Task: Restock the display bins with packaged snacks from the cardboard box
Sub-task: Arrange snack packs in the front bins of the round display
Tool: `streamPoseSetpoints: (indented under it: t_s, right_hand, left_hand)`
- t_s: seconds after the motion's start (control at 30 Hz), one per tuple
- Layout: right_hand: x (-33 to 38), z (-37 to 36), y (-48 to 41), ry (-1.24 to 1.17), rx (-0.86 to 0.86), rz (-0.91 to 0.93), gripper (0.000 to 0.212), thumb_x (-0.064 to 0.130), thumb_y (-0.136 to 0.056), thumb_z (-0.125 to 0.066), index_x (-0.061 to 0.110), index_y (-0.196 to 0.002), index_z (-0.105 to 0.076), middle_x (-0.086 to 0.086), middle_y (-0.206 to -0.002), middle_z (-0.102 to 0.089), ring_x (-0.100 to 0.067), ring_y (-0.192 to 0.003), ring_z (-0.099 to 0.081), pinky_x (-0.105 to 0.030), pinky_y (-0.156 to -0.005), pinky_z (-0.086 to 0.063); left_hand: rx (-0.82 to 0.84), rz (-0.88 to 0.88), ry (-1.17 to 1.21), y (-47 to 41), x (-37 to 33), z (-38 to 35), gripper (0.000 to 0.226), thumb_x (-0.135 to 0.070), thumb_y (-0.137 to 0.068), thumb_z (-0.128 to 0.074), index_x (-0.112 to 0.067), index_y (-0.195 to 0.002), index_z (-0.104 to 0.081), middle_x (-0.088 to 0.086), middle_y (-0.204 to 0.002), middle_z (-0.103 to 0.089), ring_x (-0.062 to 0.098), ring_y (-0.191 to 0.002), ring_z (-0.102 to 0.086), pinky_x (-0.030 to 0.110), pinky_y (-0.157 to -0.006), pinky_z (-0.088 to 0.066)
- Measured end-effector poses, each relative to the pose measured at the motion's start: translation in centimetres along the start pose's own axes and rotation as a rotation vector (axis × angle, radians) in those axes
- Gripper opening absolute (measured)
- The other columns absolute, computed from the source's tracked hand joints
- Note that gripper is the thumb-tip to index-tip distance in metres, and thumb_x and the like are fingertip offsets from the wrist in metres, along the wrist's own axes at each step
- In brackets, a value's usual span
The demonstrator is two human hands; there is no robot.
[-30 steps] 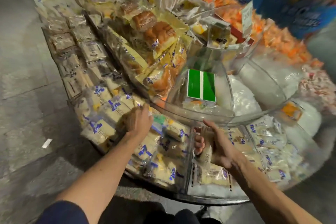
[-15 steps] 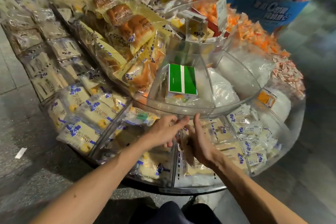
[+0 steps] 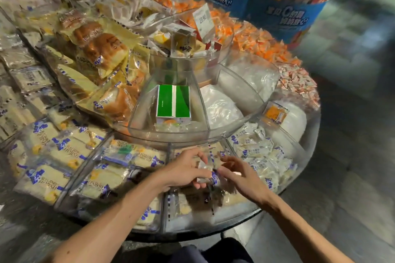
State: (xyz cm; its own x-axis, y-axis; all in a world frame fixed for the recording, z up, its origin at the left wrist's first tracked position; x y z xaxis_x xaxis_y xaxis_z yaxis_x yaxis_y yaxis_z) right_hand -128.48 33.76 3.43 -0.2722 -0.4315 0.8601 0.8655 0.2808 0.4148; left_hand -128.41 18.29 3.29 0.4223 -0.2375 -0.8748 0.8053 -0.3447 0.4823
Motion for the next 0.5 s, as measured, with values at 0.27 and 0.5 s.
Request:
streamPoseSetpoints:
  t_s: [0.27,0.5]
  right_hand:
    - [-7.1,14.3,-2.4,0.016,-0.037,-0.103,0.05,0.019,-0.078,-0.083,0.012,-0.116,-0.053,-0.02,-0.092,-0.069,-0.023,-0.069,-0.069,-0.036,-0.062,-0.055]
    - [-9.7,19.4,-8.7,0.391,-0.091,-0.028,0.051,0.053,-0.065,-0.088,0.021,-0.086,-0.054,0.004,-0.083,-0.068,-0.022,-0.079,-0.069,-0.04,-0.072,-0.057]
  left_hand:
    - [-0.194,0.002,-0.26,-7.4,-2.2,-8.1,0.021,-0.021,-0.092,-0.071,-0.029,-0.107,-0.058,-0.003,-0.09,-0.06,0.006,-0.065,-0.058,0.022,-0.061,-0.047]
    - [-0.461,0.038,-0.748,-13.4,-3.4,-10.9,0.025,-0.028,-0.095,-0.065,-0.023,-0.12,-0.065,0.002,-0.112,-0.066,0.012,-0.095,-0.052,0.03,-0.097,-0.043]
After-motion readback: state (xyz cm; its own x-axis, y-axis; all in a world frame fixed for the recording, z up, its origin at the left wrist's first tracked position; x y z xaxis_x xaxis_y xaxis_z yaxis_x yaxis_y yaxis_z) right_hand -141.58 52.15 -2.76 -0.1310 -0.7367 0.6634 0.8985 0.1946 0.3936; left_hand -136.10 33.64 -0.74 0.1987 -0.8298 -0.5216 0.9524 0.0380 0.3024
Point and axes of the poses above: each hand's wrist, its own y-axis away from the middle knuckle, its own z-axis out of the back of the hand, x = y × z, the point moved 9 cm from there along -y, towards the middle knuckle
